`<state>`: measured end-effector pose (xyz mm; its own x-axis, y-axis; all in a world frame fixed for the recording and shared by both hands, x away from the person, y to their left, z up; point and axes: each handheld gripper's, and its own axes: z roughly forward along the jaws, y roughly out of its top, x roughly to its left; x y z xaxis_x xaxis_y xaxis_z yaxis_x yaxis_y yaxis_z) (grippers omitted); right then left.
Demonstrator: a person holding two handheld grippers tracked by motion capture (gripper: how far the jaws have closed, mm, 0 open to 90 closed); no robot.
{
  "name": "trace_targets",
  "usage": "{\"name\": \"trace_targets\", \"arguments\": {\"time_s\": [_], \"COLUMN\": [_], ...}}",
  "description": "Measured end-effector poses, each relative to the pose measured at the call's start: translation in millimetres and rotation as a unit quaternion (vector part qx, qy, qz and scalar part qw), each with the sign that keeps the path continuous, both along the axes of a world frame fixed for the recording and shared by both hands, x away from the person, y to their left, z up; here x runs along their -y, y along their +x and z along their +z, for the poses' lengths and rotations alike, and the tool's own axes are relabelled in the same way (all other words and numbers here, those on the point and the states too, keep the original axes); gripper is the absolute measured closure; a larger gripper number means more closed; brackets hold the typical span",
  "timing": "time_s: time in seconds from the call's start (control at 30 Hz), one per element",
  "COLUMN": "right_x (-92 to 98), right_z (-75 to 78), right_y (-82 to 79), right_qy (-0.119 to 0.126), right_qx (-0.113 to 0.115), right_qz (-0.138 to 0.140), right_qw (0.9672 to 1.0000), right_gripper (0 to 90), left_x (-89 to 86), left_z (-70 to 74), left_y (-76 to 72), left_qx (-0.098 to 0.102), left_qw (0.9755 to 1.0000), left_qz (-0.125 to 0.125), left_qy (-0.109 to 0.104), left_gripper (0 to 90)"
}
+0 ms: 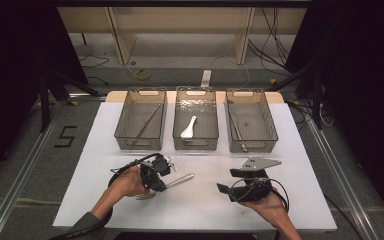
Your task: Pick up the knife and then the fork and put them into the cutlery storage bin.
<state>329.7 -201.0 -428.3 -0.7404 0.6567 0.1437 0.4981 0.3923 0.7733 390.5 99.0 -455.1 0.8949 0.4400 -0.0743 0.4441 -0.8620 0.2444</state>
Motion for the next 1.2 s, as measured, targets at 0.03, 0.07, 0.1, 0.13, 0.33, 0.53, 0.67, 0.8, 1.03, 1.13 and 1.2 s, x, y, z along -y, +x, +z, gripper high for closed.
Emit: {"name": "trace_targets", "arguments": {"time_s": [0.03,0.07,0.1,0.13,0.33,0.53,0.67,0.8,1.03,1.13,1.2], "right_x": [-1.3,-2.8,-4.8,-7.2,-33.0,-60.0,-71.5,-80.0,-93.2,-98.8,-101.8], "right_z": [0.6,1.2,2.0,2.6,5.9,2.2,-2.4,-5.1,-14.9,-18.0,-19.6], "right_y": [-0.6,-1.5,-2.5,-3.3,-15.3,-25.2,-29.8,-33.9,-37.4,-39.4,-40.5], "right_qy": [0.0,0.001,0.001,-0.001,-0.022,-0.069,-0.105,-0.139,-0.186,-0.208,-0.228], "right_qx": [0.002,0.006,0.008,0.015,0.045,0.08,0.104,0.131,0.161,0.169,0.174], "right_qz": [0.003,0.007,0.011,0.016,0.077,0.117,0.133,0.148,0.18,0.198,0.214], "right_qw": [1.0,1.0,0.9999,0.9998,0.9958,0.9875,0.98,0.9705,0.9525,0.9429,0.9338], "right_gripper": [29.8,29.8,29.8,29.8,29.8,29.8,30.6,32.7,44.2,47.7,50.0], "left_x": [0.4,0.5,0.9,1.4,7.7,17.9,22.4,27.4,33.9,35.3,35.7], "left_z": [2.2,5.0,7.7,10.3,23.3,30.9,34.2,35.8,35.7,35.9,36.4], "left_y": [-1.4,-2.0,-3.2,-4.4,-13.7,-24.7,-29.4,-32.7,-36.4,-37.6,-37.4], "left_qx": [-0.001,-0.006,-0.011,-0.012,-0.027,-0.034,-0.039,-0.041,-0.063,-0.067,-0.07], "left_qw": [0.9999,0.9999,0.9998,0.9998,0.9992,0.9984,0.9976,0.9972,0.9949,0.9945,0.9941], "left_qz": [0.005,0.007,0.006,0.007,-0.006,-0.024,-0.037,-0.049,-0.064,-0.064,-0.07], "left_qy": [-0.01,-0.014,-0.015,-0.016,-0.03,-0.039,-0.044,-0.04,-0.046,-0.049,-0.045], "left_gripper": [85.2,85.2,85.2,85.2,85.1,85.1,85.1,85.1,85.1,85.1,85.1]}}
